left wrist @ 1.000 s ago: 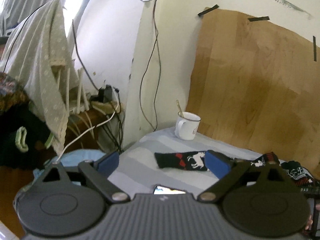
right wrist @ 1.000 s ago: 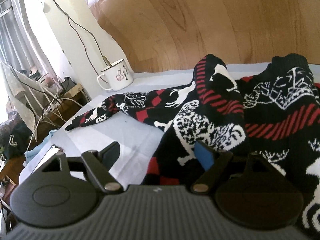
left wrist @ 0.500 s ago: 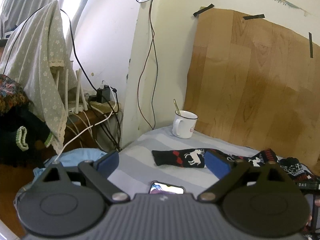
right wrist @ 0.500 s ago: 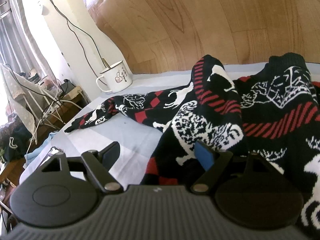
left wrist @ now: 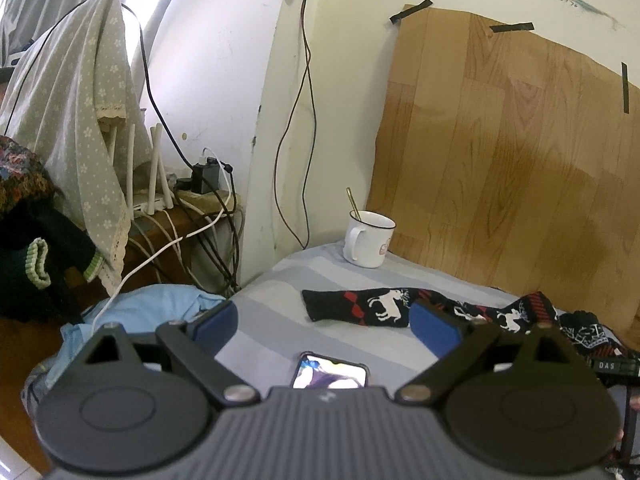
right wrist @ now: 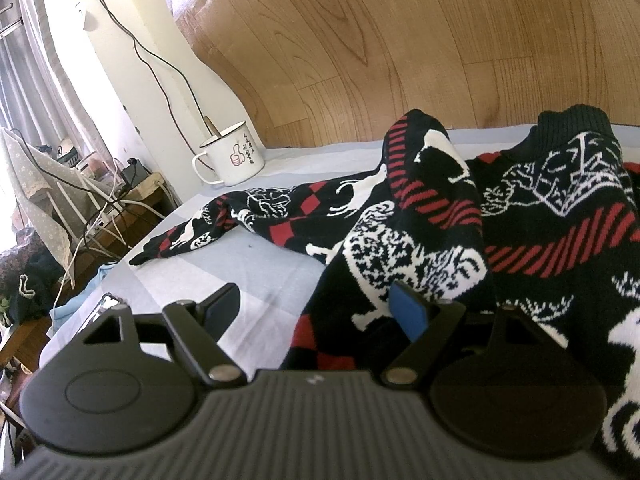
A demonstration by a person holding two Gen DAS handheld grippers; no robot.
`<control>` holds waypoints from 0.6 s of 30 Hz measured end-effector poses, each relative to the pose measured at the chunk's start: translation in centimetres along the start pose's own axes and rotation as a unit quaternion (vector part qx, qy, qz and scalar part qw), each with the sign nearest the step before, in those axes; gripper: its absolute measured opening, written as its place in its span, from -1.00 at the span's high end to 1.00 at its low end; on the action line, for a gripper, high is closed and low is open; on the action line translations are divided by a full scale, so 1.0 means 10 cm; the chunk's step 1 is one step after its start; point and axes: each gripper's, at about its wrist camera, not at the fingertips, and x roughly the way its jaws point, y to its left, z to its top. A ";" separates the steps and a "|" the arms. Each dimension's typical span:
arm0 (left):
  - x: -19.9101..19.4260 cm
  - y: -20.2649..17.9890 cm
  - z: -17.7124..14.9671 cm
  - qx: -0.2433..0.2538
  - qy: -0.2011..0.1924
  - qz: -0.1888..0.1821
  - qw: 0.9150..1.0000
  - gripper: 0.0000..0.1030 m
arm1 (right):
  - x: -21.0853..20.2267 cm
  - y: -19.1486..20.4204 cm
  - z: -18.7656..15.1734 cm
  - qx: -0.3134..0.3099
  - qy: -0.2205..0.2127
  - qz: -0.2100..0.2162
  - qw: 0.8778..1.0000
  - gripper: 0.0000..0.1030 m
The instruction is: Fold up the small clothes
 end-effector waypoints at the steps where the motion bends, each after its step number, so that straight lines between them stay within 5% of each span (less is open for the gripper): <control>1: 0.00 0.00 0.00 0.000 0.000 0.000 1.000 -0.86 | 0.00 0.00 0.00 0.000 0.000 0.000 1.000 -0.62; 7: 0.00 0.02 -0.01 -0.001 -0.003 -0.003 1.000 -0.86 | 0.01 0.05 0.00 -0.015 0.007 -0.011 1.000 -0.62; 18: 0.26 0.03 -0.10 -0.003 0.014 -0.046 0.999 -0.86 | 0.50 0.78 0.28 -0.216 0.035 -0.051 0.974 -0.59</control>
